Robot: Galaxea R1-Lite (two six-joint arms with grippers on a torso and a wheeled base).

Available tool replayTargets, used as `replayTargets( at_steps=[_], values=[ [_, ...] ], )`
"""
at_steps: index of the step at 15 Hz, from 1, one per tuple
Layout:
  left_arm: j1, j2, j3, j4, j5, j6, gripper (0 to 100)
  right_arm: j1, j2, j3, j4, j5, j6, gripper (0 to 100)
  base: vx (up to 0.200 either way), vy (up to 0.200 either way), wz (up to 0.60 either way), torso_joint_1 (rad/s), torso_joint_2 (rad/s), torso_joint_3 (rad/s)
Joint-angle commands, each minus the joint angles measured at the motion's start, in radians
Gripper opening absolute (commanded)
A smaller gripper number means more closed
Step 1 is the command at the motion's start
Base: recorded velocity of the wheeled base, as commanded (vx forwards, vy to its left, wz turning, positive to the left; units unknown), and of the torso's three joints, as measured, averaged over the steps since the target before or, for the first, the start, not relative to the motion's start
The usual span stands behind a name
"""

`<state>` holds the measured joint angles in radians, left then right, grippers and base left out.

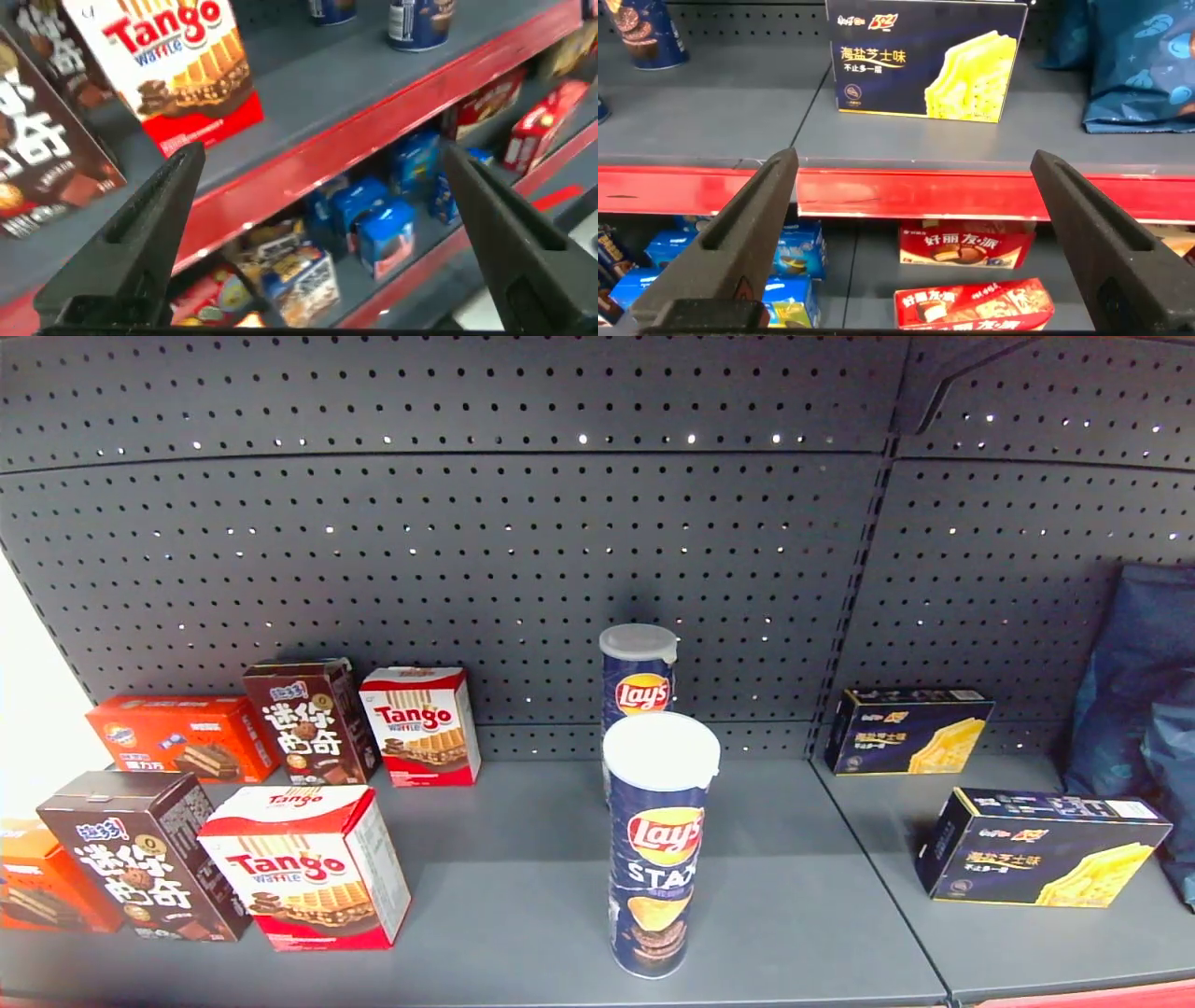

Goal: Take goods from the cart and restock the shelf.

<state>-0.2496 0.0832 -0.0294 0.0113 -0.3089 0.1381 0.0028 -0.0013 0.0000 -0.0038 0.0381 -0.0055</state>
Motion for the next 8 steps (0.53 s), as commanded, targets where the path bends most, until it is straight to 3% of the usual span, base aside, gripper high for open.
replayTargets(
  at_steps=[1,2,3,6,7,8],
  values=[
    [0.001,0.006,0.0,0.001,0.011,-0.008,100,0.0,0.001,0.0,-0.001,0.0,-0.001,100,0.0,0.0,0.0,0.0,0.0,0.0],
    [0.006,0.006,0.002,-0.001,0.06,-0.037,100,0.0,0.001,0.0,-0.001,0.0,-0.001,100,0.0,0.0,0.0,0.0,0.0,0.0],
    [0.044,0.01,0.003,-0.007,0.11,-0.04,100,0.0,0.001,0.0,-0.001,0.0,-0.001,100,0.0,0.0,0.0,0.0,0.0,0.0],
    [0.223,-0.011,0.005,-0.01,0.122,-0.034,100,0.0,0.001,0.0,-0.001,0.0,-0.001,100,0.0,0.0,0.0,0.0,0.0,0.0],
    [0.265,-0.083,0.008,-0.019,0.129,-0.049,100,0.0,0.001,0.0,-0.001,0.0,-0.001,100,0.0,0.0,0.0,0.0,0.0,0.0],
    [0.254,-0.083,0.016,-0.037,0.126,-0.071,100,0.0,0.001,0.0,-0.001,0.0,-0.001,100,0.0,0.0,0.0,0.0,0.0,0.0]
  ],
)
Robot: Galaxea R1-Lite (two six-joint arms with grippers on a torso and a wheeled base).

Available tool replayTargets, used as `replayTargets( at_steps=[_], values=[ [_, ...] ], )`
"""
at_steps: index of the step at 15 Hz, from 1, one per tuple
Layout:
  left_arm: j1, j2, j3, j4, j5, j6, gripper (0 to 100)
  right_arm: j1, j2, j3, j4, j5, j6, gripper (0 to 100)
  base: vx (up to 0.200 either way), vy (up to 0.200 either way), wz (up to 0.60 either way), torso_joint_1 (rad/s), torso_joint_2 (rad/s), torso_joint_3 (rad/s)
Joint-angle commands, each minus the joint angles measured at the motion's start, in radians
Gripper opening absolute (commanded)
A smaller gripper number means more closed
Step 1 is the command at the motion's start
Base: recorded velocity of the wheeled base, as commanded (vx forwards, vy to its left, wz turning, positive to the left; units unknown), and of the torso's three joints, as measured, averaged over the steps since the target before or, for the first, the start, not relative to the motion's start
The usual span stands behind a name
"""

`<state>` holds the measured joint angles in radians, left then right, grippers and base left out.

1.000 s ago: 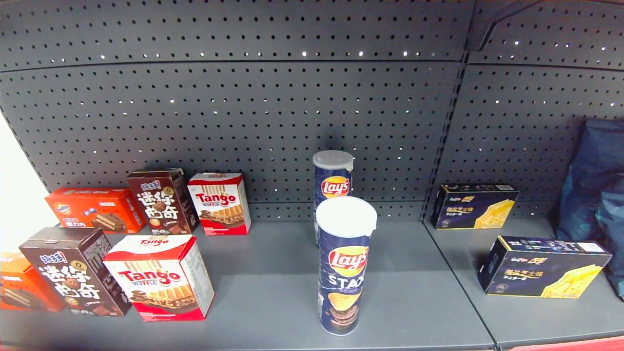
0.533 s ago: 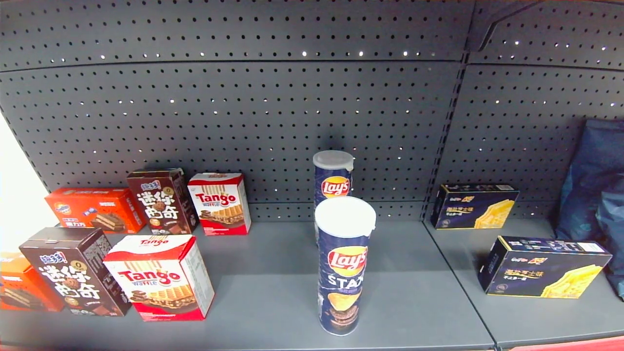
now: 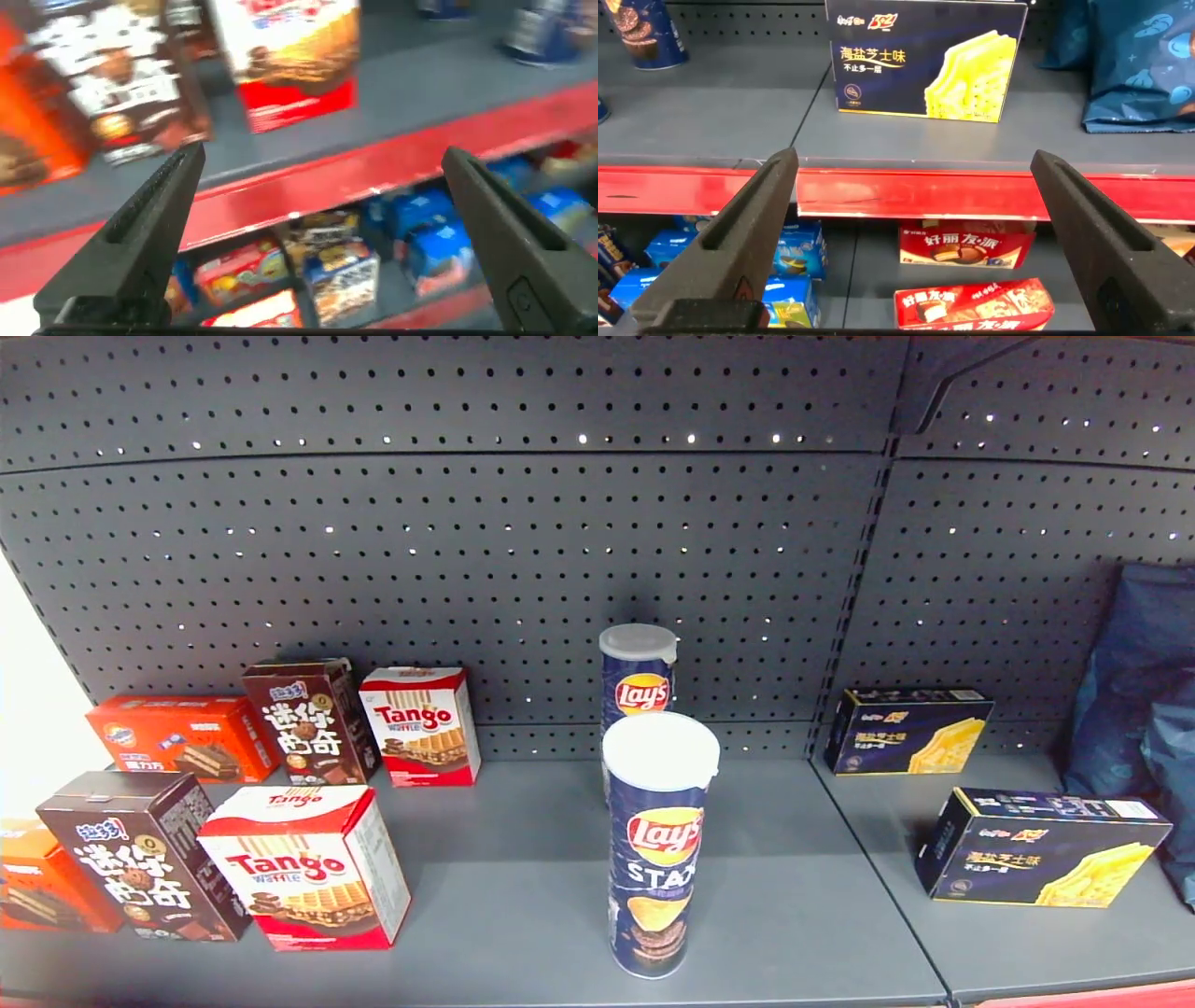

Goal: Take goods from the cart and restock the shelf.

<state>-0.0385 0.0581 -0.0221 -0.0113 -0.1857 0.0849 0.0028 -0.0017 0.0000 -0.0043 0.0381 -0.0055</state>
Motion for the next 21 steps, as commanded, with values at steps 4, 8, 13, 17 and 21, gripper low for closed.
replayTargets(
  at_steps=[4,8,13,17,21],
  values=[
    [0.042,-0.058,0.01,-0.022,0.002,-0.109,100,0.0,0.002,0.0,0.0,0.0,-0.001,100,0.0,0.0,0.0,0.0,0.0,0.0],
    [0.042,-0.058,0.01,-0.026,0.038,-0.194,100,0.0,0.002,0.0,0.0,0.0,-0.001,100,0.0,0.0,0.0,0.0,0.0,0.0],
    [0.04,-0.058,0.004,-0.009,0.144,0.042,100,0.0,0.002,0.0,0.0,0.0,-0.001,100,0.0,0.0,0.0,0.0,0.0,0.0],
    [0.04,-0.058,0.016,-0.029,-0.141,-0.034,100,0.0,0.002,0.0,0.0,0.0,-0.001,100,0.0,0.0,0.0,0.0,0.0,0.0],
    [0.042,-0.058,0.016,-0.024,-0.057,-0.005,100,0.0,0.002,0.0,0.0,0.0,-0.001,100,0.0,0.0,0.0,0.0,0.0,0.0]
  ],
)
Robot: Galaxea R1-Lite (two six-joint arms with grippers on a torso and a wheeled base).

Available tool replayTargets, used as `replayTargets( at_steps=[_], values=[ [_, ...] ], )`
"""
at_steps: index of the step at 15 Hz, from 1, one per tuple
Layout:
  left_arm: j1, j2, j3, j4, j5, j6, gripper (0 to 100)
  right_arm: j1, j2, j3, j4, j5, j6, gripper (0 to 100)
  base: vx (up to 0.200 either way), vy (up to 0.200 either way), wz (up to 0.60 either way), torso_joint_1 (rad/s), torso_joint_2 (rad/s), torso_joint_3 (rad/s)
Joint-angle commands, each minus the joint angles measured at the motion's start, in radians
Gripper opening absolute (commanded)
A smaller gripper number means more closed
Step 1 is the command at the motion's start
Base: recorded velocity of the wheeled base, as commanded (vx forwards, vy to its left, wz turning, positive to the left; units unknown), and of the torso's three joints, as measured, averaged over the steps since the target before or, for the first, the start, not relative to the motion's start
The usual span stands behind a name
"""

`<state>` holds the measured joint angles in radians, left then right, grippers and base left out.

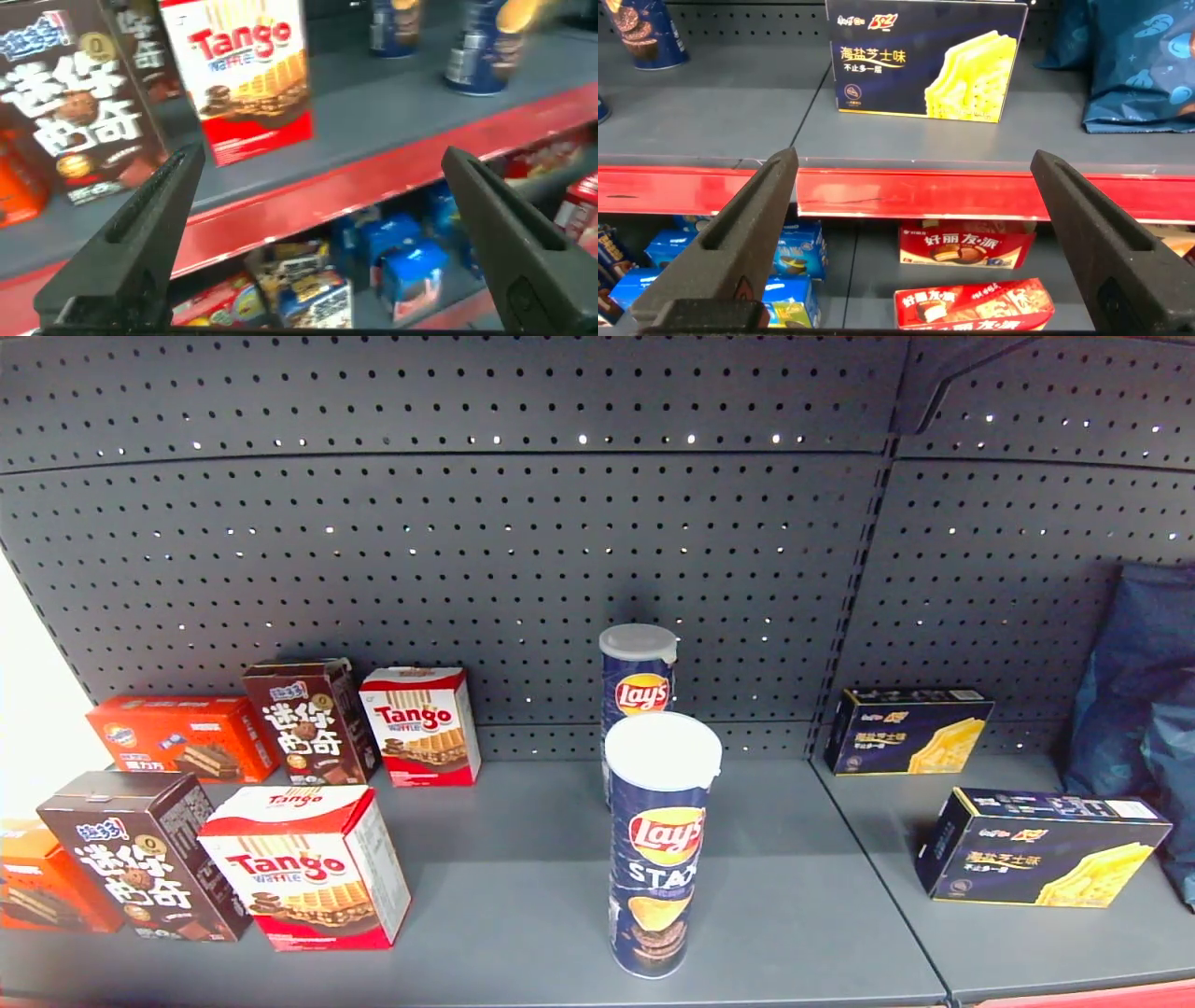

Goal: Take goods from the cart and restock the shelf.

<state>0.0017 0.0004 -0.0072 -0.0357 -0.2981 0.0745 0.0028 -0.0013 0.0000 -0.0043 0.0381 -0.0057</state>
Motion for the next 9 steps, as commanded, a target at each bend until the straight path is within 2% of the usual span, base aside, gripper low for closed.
replayTargets(
  at_steps=[1,2,4,5,6,8,9],
  values=[
    [0.001,0.0,0.006,0.031,0.211,0.059,100,0.0,0.001,0.0,0.0,0.0,0.0,100,0.0,0.0,0.0,0.0,0.0,0.0],
    [0.001,0.0,0.006,0.037,0.264,0.042,100,0.0,0.001,0.0,0.0,0.0,0.0,100,0.0,0.0,0.0,0.0,0.0,0.0],
    [0.001,0.0,0.007,0.034,0.249,0.042,100,0.0,0.001,0.0,0.0,0.0,0.0,100,0.0,0.0,0.0,0.0,0.0,0.0],
    [0.001,0.0,0.006,0.037,0.251,0.031,100,0.0,0.001,0.0,0.0,0.0,0.001,100,0.0,0.0,0.0,0.0,0.0,0.0],
    [0.0,0.0,0.006,0.037,0.251,0.016,100,0.0,0.001,0.0,0.0,0.0,0.001,100,0.0,0.0,0.0,0.0,0.0,0.0],
    [0.0,0.0,0.006,0.037,0.234,-0.039,100,0.0,0.001,0.0,0.0,0.0,0.0,100,0.0,0.0,0.0,0.0,0.0,0.0],
    [0.0,0.0,0.006,0.037,0.203,-0.036,100,0.0,0.001,0.0,0.0,0.0,0.001,100,0.0,0.0,0.0,0.0,0.0,0.0]
  ],
)
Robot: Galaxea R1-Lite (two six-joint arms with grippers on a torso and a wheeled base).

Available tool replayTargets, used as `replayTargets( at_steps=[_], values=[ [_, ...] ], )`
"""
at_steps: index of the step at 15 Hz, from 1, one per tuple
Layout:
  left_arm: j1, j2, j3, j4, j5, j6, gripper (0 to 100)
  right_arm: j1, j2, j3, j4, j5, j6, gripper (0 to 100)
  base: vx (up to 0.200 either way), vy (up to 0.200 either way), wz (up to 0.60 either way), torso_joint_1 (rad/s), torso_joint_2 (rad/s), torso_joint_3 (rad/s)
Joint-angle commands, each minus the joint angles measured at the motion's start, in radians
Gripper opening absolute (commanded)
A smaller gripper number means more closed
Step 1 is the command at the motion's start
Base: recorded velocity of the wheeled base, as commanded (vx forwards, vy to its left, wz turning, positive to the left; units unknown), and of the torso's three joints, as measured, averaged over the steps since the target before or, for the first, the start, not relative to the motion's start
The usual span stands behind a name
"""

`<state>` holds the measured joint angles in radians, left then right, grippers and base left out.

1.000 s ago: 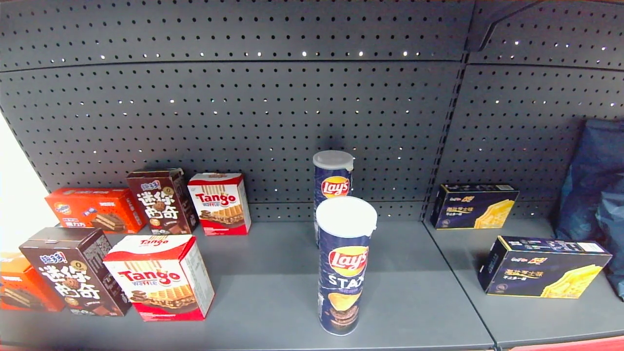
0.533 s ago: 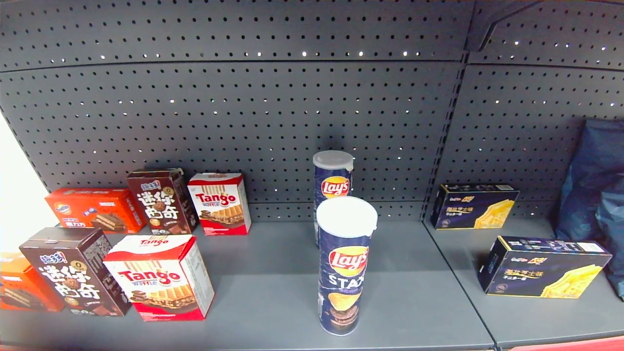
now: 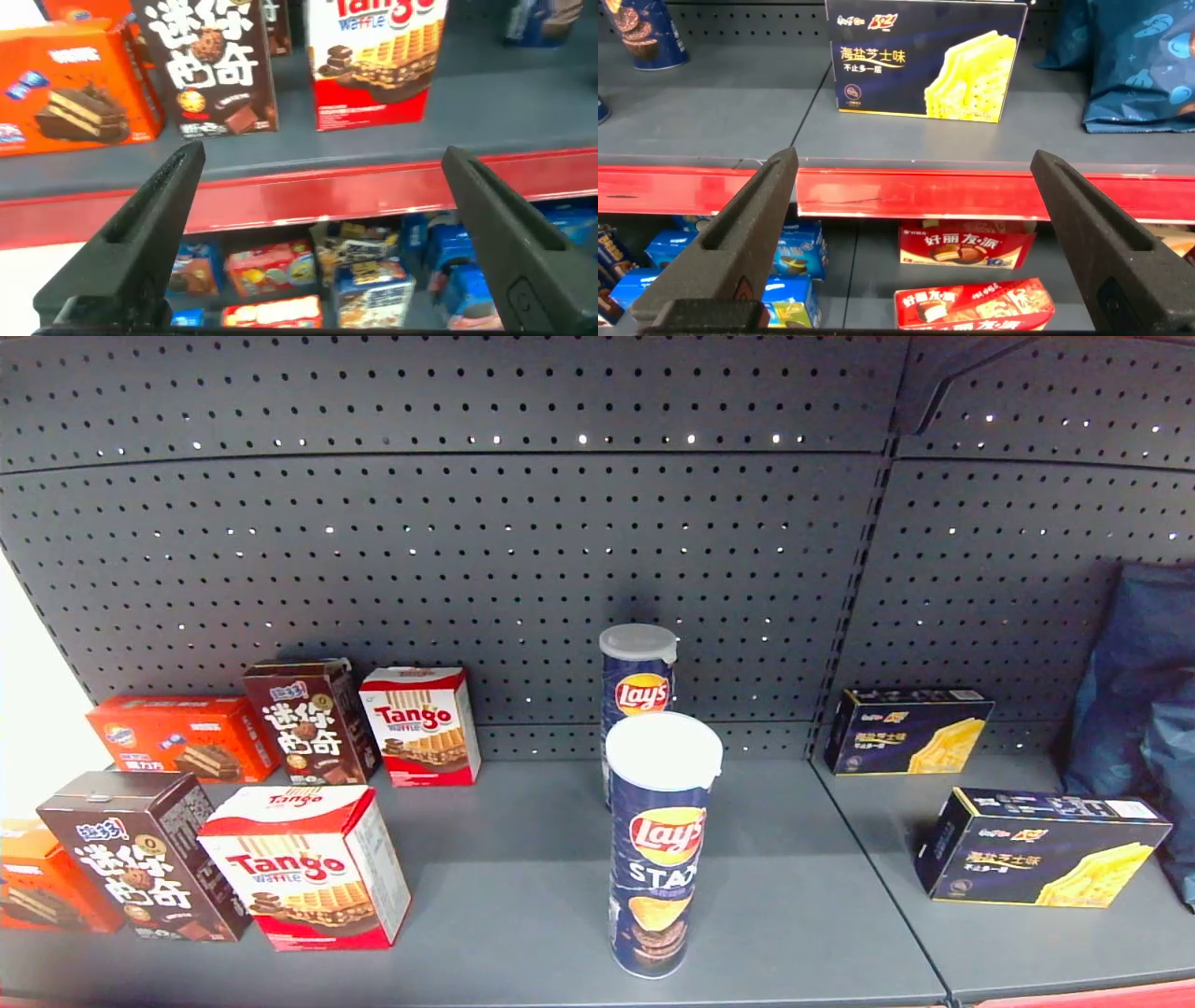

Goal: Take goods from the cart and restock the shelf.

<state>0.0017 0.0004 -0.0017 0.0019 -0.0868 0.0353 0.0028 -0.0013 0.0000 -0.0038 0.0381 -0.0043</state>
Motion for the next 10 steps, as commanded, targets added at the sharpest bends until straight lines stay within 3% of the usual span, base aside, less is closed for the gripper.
replayTargets(
  at_steps=[1,2,4,9,10],
  values=[
    [0.0,0.0,0.0,0.0,-0.044,0.034,100,0.0,0.001,0.0,-0.001,0.0,-0.002,100,0.0,0.0,0.0,0.0,0.0,0.0],
    [0.0,0.0,0.0,0.0,-0.064,0.041,100,0.0,0.001,0.0,-0.001,0.0,-0.002,100,0.0,0.0,0.0,0.0,0.0,0.0],
    [0.0,0.0,0.0,0.0,-0.062,0.028,100,0.0,0.001,0.0,-0.001,0.0,-0.002,100,0.0,0.0,0.0,0.0,0.0,0.0],
    [0.0,0.0,0.0,0.0,-0.056,0.031,100,0.0,0.001,0.0,-0.001,0.0,-0.002,100,0.0,0.0,0.0,0.0,0.0,0.0],
    [0.0,0.0,0.0,0.0,-0.057,0.031,100,0.0,0.001,0.0,-0.001,0.0,-0.002,100,-0.2,0.0,0.0,0.002,0.0,0.012]
  ],
)
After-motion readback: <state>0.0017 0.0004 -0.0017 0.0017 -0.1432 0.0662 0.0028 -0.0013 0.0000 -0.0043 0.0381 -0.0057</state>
